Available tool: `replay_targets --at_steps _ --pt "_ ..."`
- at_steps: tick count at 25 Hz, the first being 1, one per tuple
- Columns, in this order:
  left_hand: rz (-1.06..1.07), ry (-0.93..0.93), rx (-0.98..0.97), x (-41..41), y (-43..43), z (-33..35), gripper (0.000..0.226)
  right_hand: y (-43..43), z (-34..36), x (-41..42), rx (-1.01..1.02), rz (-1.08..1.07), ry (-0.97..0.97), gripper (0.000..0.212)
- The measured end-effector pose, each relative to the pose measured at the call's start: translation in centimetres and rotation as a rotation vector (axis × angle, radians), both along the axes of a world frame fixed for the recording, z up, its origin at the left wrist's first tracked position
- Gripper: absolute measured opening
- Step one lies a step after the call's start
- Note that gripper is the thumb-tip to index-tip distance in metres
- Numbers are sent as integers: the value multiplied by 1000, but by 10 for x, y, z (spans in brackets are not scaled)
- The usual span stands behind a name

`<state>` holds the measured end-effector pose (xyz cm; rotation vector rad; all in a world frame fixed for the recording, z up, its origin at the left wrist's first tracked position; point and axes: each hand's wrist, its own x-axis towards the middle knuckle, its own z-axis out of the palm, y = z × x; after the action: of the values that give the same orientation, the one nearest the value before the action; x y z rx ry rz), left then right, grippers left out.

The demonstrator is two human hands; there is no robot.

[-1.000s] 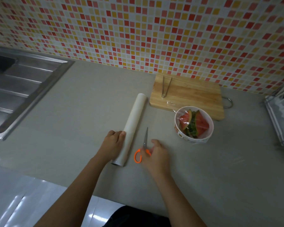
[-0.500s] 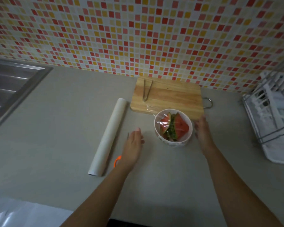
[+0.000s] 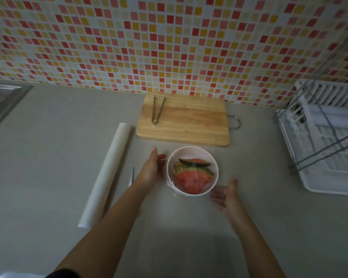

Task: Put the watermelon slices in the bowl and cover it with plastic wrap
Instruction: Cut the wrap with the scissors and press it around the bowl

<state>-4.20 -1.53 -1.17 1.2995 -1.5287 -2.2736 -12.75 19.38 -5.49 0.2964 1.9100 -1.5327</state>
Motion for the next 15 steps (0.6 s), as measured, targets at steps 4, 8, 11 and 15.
replay_targets --at_steps 4,8,11,15 --pt "-141 -93 -156 -1 -6 -7 66 -7 12 -39 194 174 166 94" --pt "-108 -60 -88 -9 -5 -9 56 -39 26 -72 72 317 124 72" --pt "-106 37 -41 -13 -3 -9 48 -53 27 -80 24 315 32 55" --pt "37 61 -16 -12 -4 -18 42 -56 20 -84 -125 150 -15 36"
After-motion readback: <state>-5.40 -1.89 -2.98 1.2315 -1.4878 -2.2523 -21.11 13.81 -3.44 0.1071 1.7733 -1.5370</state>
